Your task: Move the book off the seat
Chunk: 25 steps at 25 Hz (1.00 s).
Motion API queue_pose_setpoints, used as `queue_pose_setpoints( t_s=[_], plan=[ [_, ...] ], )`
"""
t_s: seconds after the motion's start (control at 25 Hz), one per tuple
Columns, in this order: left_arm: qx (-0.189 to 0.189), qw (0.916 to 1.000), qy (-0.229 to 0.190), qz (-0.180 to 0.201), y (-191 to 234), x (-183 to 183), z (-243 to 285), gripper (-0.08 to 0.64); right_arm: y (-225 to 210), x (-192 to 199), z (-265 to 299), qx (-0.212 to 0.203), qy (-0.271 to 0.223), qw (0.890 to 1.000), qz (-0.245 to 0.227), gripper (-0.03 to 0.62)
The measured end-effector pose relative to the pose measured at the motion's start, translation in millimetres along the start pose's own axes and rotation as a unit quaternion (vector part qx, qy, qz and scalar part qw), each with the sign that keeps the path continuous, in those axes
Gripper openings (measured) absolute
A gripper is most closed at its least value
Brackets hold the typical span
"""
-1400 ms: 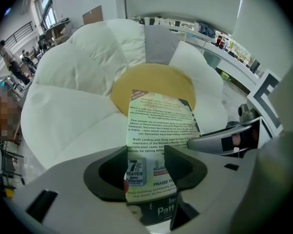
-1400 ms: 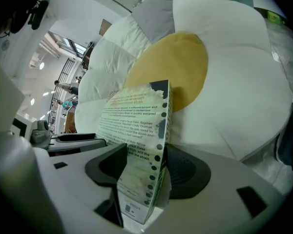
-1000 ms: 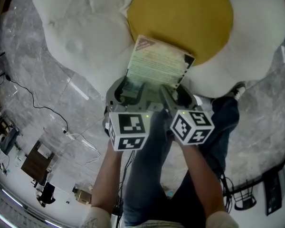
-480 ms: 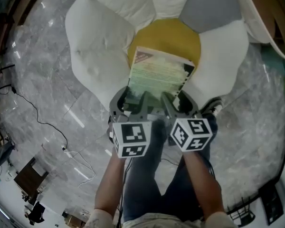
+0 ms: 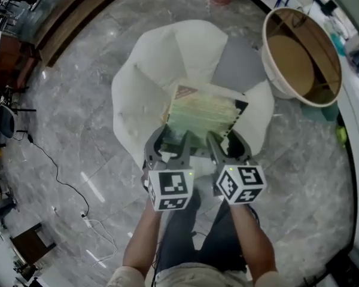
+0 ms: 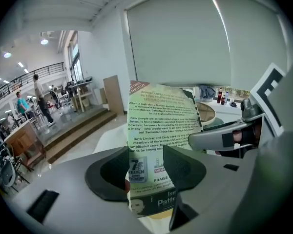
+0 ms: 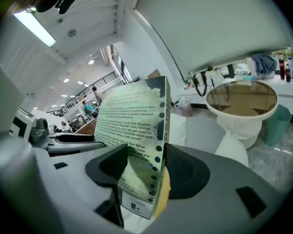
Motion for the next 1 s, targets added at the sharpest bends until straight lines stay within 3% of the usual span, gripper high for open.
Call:
queue_pose_setpoints(
  t_s=[0.32,0.52,0.76,1.0],
  plan=[
    [-0.030,0.9955,-0.090,-0.003,8,-134,-54,0.224,34,-128,-73,-0.010,-0.085,0.994,-0.071,0.252],
    [-0.037,0.9891,-0.142,0.006,1,-217,-87,0.222,46,-203,-129,-0.001,-0.133,0.987,-0.089,0.252],
    [-0.028,0.9783,-0.205,0.001,-25,-289,-123,0.222,49,-262,-200,0.026,-0.198,0.971,-0.127,0.252],
    [-0.001,0.9631,-0.269,0.011,-75,-361,-141,0.222,25,-313,-275,0.069,-0.257,0.952,-0.154,0.252]
  ],
)
Point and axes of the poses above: the fingertips, and each gripper's own axes: z forward along the fingers, y to its left, x out of its underside, the point moved 7 cm from there along -z, backward along the fingers, and after that the axes turned 12 degrees about z, right-handed, at the moved point
